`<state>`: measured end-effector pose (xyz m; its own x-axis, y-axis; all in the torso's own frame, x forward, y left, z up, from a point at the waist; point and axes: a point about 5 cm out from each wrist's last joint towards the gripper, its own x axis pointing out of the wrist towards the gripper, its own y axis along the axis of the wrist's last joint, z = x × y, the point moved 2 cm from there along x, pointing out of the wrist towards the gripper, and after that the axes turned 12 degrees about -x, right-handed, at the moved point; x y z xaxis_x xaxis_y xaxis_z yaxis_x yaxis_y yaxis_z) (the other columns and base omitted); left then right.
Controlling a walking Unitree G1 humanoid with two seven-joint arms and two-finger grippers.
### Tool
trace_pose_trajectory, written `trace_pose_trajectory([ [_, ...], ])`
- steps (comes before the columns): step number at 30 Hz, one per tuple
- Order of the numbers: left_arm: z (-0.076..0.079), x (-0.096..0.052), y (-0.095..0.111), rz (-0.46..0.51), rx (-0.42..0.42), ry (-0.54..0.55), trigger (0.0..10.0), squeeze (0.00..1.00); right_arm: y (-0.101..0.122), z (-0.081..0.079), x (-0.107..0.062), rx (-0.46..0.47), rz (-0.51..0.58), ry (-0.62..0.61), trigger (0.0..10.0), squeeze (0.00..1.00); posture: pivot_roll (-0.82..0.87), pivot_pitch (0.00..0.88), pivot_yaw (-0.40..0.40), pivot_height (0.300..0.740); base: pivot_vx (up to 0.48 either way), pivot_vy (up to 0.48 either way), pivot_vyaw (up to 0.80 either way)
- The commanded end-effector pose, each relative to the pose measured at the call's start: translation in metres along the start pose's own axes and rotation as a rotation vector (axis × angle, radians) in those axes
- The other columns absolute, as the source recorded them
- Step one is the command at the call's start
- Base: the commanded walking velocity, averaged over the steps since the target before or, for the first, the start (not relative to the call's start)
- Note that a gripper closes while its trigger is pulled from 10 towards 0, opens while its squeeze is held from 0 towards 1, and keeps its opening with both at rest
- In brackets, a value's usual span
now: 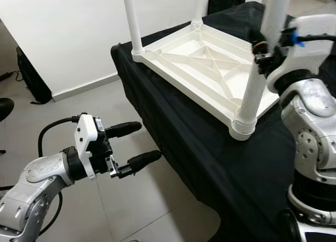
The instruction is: Building children table
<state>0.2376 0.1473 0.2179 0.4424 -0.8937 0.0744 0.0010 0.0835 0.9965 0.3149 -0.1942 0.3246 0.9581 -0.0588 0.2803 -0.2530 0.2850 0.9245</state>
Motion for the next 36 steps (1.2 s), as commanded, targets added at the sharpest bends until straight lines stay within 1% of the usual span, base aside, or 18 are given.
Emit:
trace_pose_trajectory([
  [1,-0.001,-0.001,-0.003,-0.017,0.004,0.004,10.0,0.0,-0.064,-0.011,-0.006,0.035,-0.321,0.042,10.0,0.0,-0.07,0.191,0.047,0.74,0.0,0.0,0.0],
  [3,-0.001,-0.001,-0.003,-0.017,0.004,0.004,10.0,0.0,-0.064,-0.011,-0.006,0.035,-0.321,0.042,10.0,0.0,-0.07,0.191,0.047,0.74,0.0,0.0,0.0],
  [4,-0.001,-0.001,-0.003,-0.018,0.004,0.004,10.0,0.0,-0.063,-0.011,-0.007,0.077,-0.307,0.026,10.0,0.0,-0.06,0.192,0.049,0.74,0.0,0.0,0.0],
  [6,-0.001,-0.001,-0.003,-0.018,0.004,0.004,10.0,0.0,-0.063,-0.011,-0.007,0.077,-0.307,0.026,10.0,0.0,-0.06,0.192,0.049,0.74,0.0,0.0,0.0],
  [7,-0.001,-0.001,-0.003,-0.019,0.005,0.005,10.0,0.0,-0.062,-0.01,-0.007,0.116,-0.284,0.015,10.0,0.0,-0.06,0.192,0.05,0.74,0.0,0.0,0.0],
  [8,-0.001,-0.001,-0.003,-0.019,0.006,0.005,10.0,0.0,-0.058,-0.01,-0.007,0.134,-0.249,0.022,10.0,0.0,-0.06,0.191,0.051,0.74,0.0,0.0,0.0],
  [9,-0.001,-0.001,-0.003,-0.019,0.006,0.005,10.0,0.0,-0.058,-0.01,-0.007,0.134,-0.249,0.022,10.0,0.0,-0.06,0.191,0.051,0.74,0.0,0.0,0.0],
  [15,-0.002,-0.001,-0.003,-0.018,0.006,0.004,10.0,0.0,-0.046,-0.008,-0.004,0.089,-0.157,0.065,10.0,0.0,-0.06,0.19,0.05,0.74,0.0,0.0,0.0],
  [18,-0.002,-0.001,-0.004,-0.019,0.006,0.004,10.0,0.0,-0.035,-0.009,-0.001,0.067,-0.078,0.147,10.0,0.0,-0.06,0.188,0.049,0.74,0.0,0.0,0.0],
  [19,-0.002,-0.001,-0.004,-0.019,0.006,0.004,10.0,0.0,-0.035,-0.009,-0.001,0.067,-0.078,0.147,10.0,0.0,-0.06,0.188,0.049,0.74,0.0,0.0,0.0],
  [20,-0.003,-0.001,-0.004,-0.02,0.007,0.004,10.0,0.0,-0.02,-0.01,0.0,0.013,0.025,0.27,10.0,0.0,-0.06,0.183,0.046,0.74,0.0,0.0,0.0],
  [21,-0.003,-0.001,-0.004,-0.02,0.007,0.004,10.0,0.0,-0.02,-0.01,0.0,0.013,0.025,0.27,10.0,0.0,-0.06,0.183,0.046,0.74,0.0,0.0,0.0],
  [23,-0.003,-0.001,-0.004,-0.018,0.008,0.004,10.0,0.0,-0.013,-0.007,0.0,0.0,0.073,0.34,10.0,0.0,-0.06,0.181,0.045,0.74,0.0,0.0,0.0],
  [27,-0.003,-0.001,-0.004,-0.017,0.008,0.004,10.0,0.0,-0.011,-0.002,0.001,-0.008,0.09,0.352,10.0,0.0,-0.06,0.181,0.045,0.74,0.0,0.0,0.0],
  [30,-0.002,-0.001,-0.004,-0.017,0.01,0.003,10.0,0.0,-0.01,0.014,0.003,0.062,0.133,0.362,10.0,0.0,-0.06,0.182,0.046,0.74,0.0,0.0,0.0],
  [33,-0.002,-0.001,-0.004,-0.018,0.011,0.003,10.0,0.0,-0.012,0.019,0.003,0.087,0.134,0.354,10.0,0.0,-0.06,0.183,0.047,0.74,0.0,0.0,0.0],
  [34,-0.002,-0.002,-0.004,-0.019,0.011,0.003,10.0,0.0,-0.015,0.021,0.002,0.122,0.131,0.342,10.0,0.0,-0.05,0.185,0.048,0.74,0.0,0.0,0.0],
  [36,-0.002,-0.002,-0.004,-0.019,0.011,0.003,10.0,0.0,-0.015,0.021,0.002,0.122,0.131,0.342,10.0,0.0,-0.05,0.185,0.048,0.74,0.0,0.0,0.0],
])
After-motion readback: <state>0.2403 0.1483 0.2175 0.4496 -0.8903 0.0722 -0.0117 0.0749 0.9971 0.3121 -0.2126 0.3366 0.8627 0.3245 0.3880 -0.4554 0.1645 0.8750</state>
